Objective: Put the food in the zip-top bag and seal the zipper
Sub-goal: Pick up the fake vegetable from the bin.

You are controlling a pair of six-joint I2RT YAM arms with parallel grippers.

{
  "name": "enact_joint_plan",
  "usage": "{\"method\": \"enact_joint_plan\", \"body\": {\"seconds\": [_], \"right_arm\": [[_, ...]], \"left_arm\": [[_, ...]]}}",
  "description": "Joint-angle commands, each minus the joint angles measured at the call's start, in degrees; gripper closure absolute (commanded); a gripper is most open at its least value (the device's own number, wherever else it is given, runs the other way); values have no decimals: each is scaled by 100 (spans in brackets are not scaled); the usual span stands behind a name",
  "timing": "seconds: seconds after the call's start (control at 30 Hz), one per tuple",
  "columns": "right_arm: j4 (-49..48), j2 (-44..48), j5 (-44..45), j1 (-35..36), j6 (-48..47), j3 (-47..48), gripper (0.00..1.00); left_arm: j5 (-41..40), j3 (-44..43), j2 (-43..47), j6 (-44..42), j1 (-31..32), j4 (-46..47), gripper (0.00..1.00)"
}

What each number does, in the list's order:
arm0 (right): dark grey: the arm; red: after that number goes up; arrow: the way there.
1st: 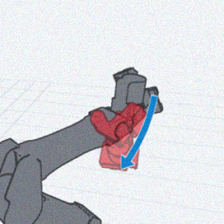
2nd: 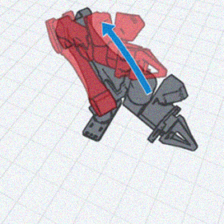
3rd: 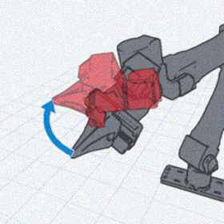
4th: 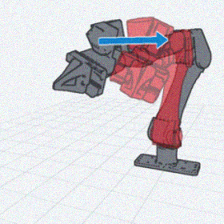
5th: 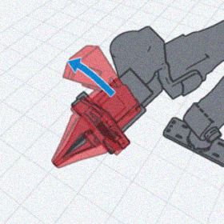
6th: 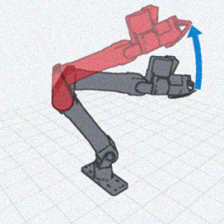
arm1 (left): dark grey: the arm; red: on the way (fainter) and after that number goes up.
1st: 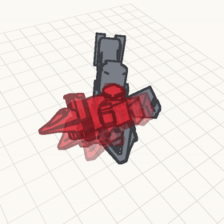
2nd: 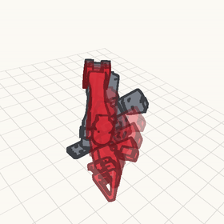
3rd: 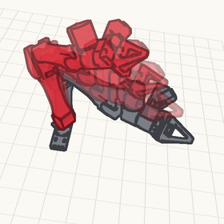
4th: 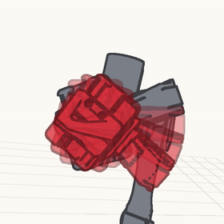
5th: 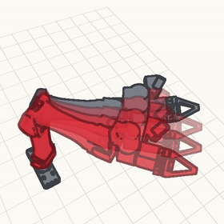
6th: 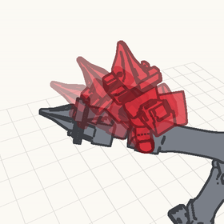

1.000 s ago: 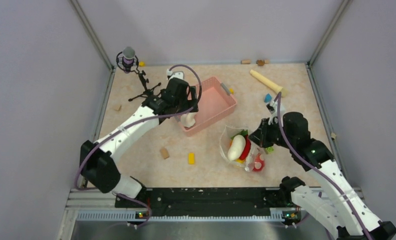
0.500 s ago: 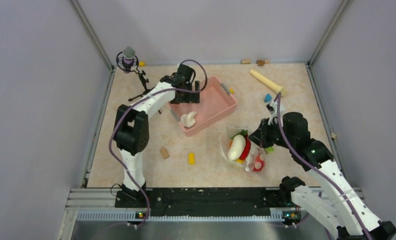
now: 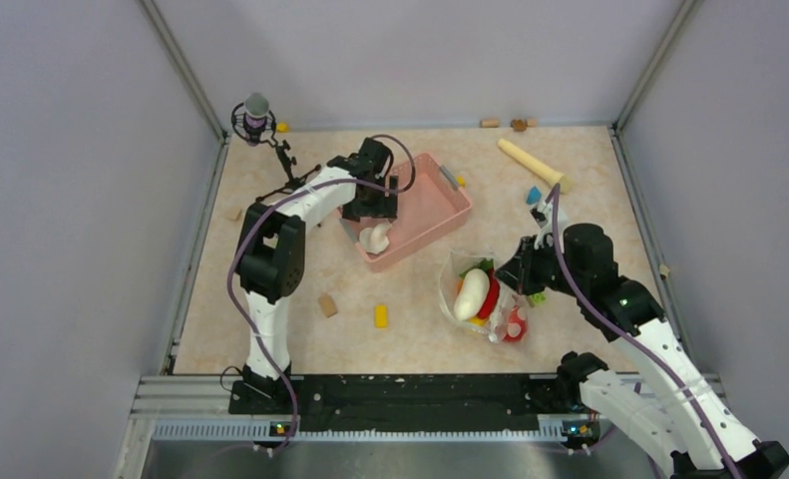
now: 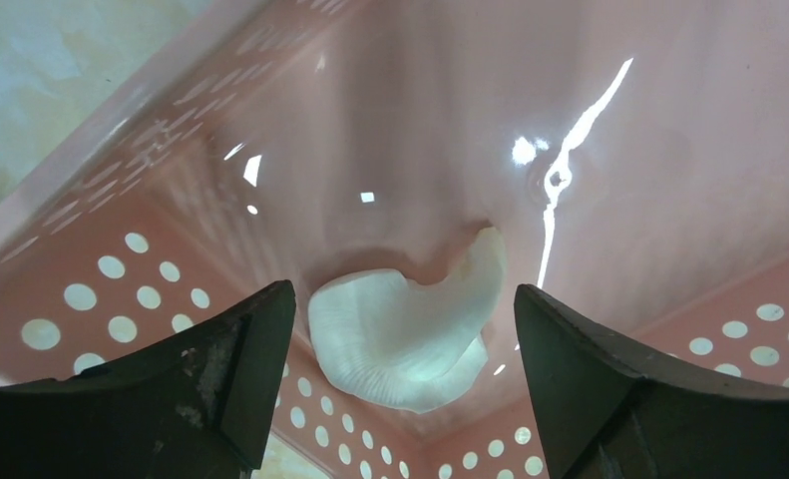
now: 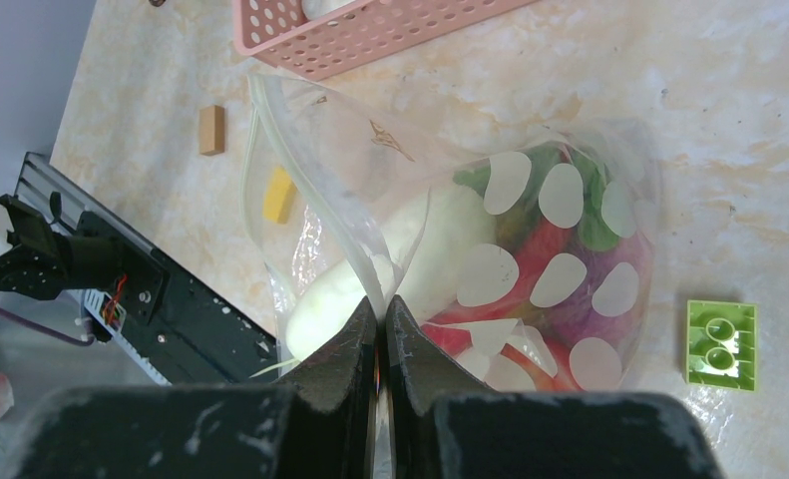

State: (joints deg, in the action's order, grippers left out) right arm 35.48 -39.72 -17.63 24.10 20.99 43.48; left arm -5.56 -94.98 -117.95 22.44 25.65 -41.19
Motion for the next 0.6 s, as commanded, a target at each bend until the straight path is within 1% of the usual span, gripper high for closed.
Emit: {"method": "enact_joint_plan", "body": {"seconds": [0.0,0.1,0.17,0.33,0.57], "right_arm": [[-205,87,66,-19,-76,-24,95],[-207,88,75,-12,-79,-29,95],[-201,95,75,-19,-84,-24,95],[-193,89,95,-12,-88,-33,95],[-191,111,101,-11,-87,-33,95]], "left_arm": [[76,76,-154,-79,2,181,15],[138,113,-239,-114,9,185,19],[143,149,-268,-125,3,189,23],[310,344,-267,-177,13,304,26],[360,488,-225,-137,26,335,36]]}}
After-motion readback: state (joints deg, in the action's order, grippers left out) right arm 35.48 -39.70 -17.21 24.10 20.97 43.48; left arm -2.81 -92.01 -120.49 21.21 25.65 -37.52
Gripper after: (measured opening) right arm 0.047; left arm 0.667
